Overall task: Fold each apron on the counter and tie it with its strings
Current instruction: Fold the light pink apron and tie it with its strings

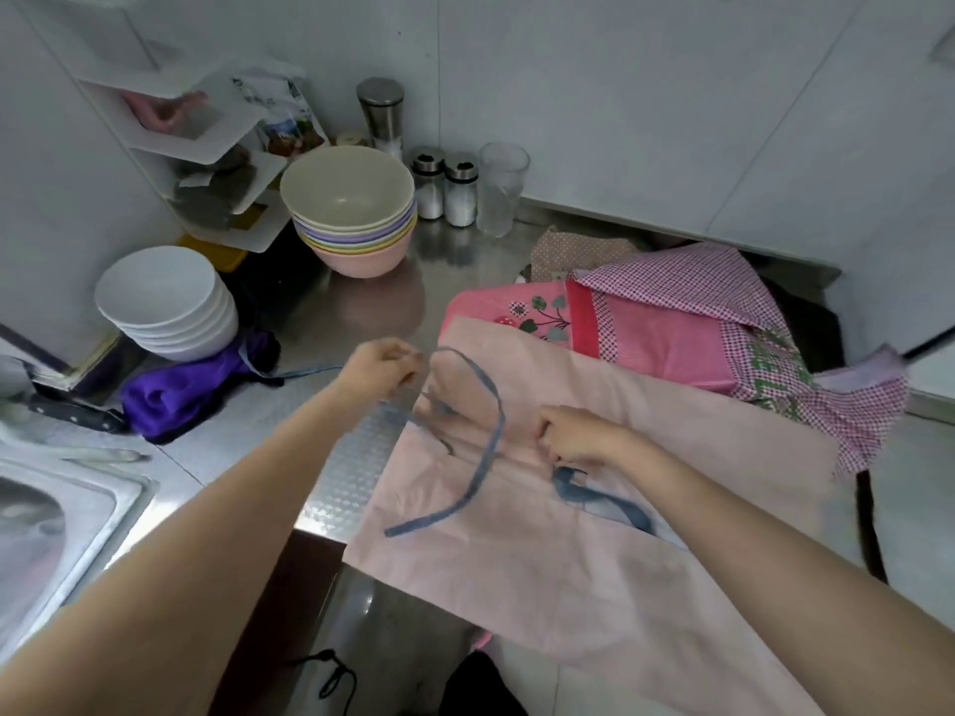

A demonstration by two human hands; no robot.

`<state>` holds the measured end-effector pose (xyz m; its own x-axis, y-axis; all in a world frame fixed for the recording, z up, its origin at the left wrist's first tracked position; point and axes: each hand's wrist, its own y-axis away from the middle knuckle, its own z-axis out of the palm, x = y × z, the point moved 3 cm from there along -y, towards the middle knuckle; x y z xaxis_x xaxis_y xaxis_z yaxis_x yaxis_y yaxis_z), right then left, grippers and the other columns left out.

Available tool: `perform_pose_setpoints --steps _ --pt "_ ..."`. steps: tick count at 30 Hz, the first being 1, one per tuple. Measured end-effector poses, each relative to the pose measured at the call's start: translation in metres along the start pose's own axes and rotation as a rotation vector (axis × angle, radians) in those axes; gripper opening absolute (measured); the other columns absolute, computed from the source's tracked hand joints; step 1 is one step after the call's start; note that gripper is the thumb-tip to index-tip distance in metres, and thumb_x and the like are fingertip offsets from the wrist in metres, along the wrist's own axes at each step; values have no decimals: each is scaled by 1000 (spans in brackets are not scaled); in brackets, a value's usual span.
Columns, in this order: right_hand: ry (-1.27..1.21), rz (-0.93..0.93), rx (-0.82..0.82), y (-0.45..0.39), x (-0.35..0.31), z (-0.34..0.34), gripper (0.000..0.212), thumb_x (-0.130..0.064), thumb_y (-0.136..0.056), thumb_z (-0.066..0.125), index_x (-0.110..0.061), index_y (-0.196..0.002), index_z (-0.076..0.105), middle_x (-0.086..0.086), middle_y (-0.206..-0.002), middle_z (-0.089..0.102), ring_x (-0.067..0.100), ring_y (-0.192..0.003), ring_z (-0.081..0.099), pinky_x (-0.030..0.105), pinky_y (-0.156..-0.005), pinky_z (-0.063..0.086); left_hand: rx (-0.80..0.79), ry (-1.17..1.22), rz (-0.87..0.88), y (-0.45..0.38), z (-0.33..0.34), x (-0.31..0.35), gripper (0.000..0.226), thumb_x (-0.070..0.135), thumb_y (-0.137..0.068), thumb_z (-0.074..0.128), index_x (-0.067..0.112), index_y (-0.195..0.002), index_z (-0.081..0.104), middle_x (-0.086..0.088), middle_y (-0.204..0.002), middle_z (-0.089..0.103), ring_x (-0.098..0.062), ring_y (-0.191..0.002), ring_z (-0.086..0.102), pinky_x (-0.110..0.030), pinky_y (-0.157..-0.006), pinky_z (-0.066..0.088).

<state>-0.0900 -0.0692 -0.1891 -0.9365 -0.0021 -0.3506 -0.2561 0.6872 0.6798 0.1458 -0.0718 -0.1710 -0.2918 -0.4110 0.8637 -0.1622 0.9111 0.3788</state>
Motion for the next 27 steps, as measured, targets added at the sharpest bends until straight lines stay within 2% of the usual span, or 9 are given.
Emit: perform_pose_setpoints --steps 4,6,8,10,13,17,20,24,27 --pt "45 22 32 2 -4 5 36 2 -86 35 -9 -113 56 11 -119 57 27 -107 55 29 -83 44 337 384 -204 0 -67 -16 17 2 -94 46 9 -80 54 3 -41 55 -1 -30 44 -11 -30 33" --pt "104 27 15 4 -7 5 39 2 -87 34 -9 -117 55 10 -122 56 27 -110 54 32 -89 46 424 465 -275 2 -81 -23 11 4 -94 44 8 -89 52 -3 -69 61 -6 -49 53 -11 -36 43" --pt "129 20 43 5 -9 -1 37 1 -87 38 -9 -117 58 9 -122 58 26 -110 55 33 -94 46 485 461 -307 -2 -84 -25 20 11 -92 48 4 -111 48 -7 -105 54 -17 -71 59 -23 -56 56" --pt "118 -3 221 7 -11 -17 32 -2 -90 41 -10 -115 59 8 -120 59 25 -108 55 37 -94 47 488 183 -294 -6 -78 -23 46 21 -86 52 4 -126 39 -15 -126 49 -35 -101 59 -44 -87 53" --pt "282 -37 611 12 -6 -45 37 -9 -91 47 -10 -128 46 11 -129 47 28 -116 44 42 -99 41 302 -492 -65 6 -37 -2 49 15 -88 53 6 -134 40 -22 -133 42 -38 -121 46 -38 -101 37" --pt "324 199 486 13 30 -55 70 -33 -86 61 -11 -142 26 13 -142 35 31 -132 33 49 -111 21 -335 -641 273 33 41 2 37 12 -82 67 11 -118 58 -7 -104 57 -16 -87 55 -17 -81 43" --pt "217 154 513 14 36 -61 47 -21 -83 66 -12 -125 47 8 -126 54 28 -119 47 47 -108 29 -741 -826 344 53 82 -17 44 11 -81 70 10 -123 59 -16 -103 56 -10 -83 44 -10 -68 35" --pt "330 -92 682 46 21 -62 11 -7 -88 54 -14 -93 47 5 -102 59 22 -92 54 37 -84 41 -690 -1016 362 48 94 -29 59 21 -81 69 24 -136 46 -9 -125 41 -25 -107 48 -27 -96 37" --pt "432 -333 786 84 12 -43 14 -4 -84 59 -12 -87 48 4 -90 56 21 -79 55 29 -57 37 -590 -1206 401 49 93 -23 70 28 -84 65 30 -144 29 -10 -139 28 -32 -121 39 -36 -106 32"
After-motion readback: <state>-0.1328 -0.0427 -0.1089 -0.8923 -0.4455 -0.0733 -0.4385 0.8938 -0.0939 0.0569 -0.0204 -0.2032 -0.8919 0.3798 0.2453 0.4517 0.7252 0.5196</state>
